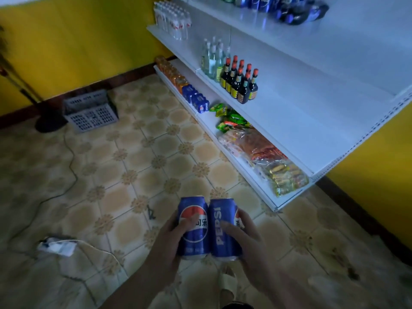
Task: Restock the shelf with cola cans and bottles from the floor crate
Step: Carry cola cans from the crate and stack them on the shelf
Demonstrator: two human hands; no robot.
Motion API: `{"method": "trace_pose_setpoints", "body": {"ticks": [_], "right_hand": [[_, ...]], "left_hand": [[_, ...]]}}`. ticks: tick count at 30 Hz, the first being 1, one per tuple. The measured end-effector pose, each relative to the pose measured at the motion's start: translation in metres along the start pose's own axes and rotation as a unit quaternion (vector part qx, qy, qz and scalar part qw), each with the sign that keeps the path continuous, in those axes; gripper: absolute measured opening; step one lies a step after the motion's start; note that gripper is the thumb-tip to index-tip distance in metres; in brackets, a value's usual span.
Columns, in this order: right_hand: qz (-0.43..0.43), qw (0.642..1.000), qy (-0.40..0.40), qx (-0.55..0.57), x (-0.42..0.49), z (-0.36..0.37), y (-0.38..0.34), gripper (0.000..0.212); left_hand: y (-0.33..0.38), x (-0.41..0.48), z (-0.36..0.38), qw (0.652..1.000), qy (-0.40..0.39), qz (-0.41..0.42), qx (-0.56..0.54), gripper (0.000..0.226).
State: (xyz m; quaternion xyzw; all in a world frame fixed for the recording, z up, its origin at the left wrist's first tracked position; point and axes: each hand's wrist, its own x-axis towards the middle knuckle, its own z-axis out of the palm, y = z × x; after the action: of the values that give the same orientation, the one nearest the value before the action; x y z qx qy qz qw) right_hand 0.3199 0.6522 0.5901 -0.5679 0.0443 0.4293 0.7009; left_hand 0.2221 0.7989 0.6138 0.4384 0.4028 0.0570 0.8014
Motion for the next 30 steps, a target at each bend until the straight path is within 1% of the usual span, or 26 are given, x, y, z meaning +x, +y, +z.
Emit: {"method": "trace_pose_setpoints", "body": {"ticks": [2,4,7,9,11,13,15,18,25,27,30], "right_hand": [[0.021,0.999,-0.018,0.027,0.025,0.001,-0.015,0.038],[0.046,0.997,-0.038,0.04,0.046,0.005,-0.032,0.038],[0.063,0.995,-0.08,0.022,0.074,0.011,-0.058,0.037],[0.059,0.992,-0.107,0.004,0.092,0.016,-0.078,0.034],[0.065,0.989,-0.131,-0.011,0.114,0.021,-0.091,0.042],[0.071,0.987,-0.143,-0.001,0.135,0.029,-0.099,0.049],[0.077,0.987,-0.139,0.029,0.156,0.039,-0.106,0.058],[0.088,0.987,-0.126,0.043,0.184,0.047,-0.122,0.052],[0.052,0.997,-0.03,0.045,0.268,0.057,-0.191,0.052],[0.037,0.998,-0.015,0.051,0.287,0.063,-0.213,0.051],[-0.006,0.998,0.007,0.069,0.315,0.074,-0.242,0.054]], "left_hand": [[0.015,0.017,0.007,0.999,0.018,0.021,-0.016,0.052],[0.025,0.03,0.012,0.998,0.04,0.039,-0.036,0.049],[0.035,0.047,0.016,0.993,0.079,0.052,-0.07,0.049],[0.045,0.06,0.021,0.99,0.086,0.05,-0.095,0.052],[0.053,0.076,0.022,0.989,0.09,0.053,-0.102,0.05],[0.066,0.095,0.022,0.988,0.092,0.063,-0.105,0.044],[0.078,0.116,0.023,0.989,0.084,0.071,-0.1,0.042],[0.096,0.149,0.024,0.991,0.068,0.076,-0.086,0.039],[0.176,0.271,0.043,0.999,-0.028,0.006,-0.024,0.056],[0.204,0.302,0.051,0.998,-0.064,-0.002,0.001,0.049],[0.249,0.344,0.061,0.994,-0.099,0.015,0.04,0.039]]}}
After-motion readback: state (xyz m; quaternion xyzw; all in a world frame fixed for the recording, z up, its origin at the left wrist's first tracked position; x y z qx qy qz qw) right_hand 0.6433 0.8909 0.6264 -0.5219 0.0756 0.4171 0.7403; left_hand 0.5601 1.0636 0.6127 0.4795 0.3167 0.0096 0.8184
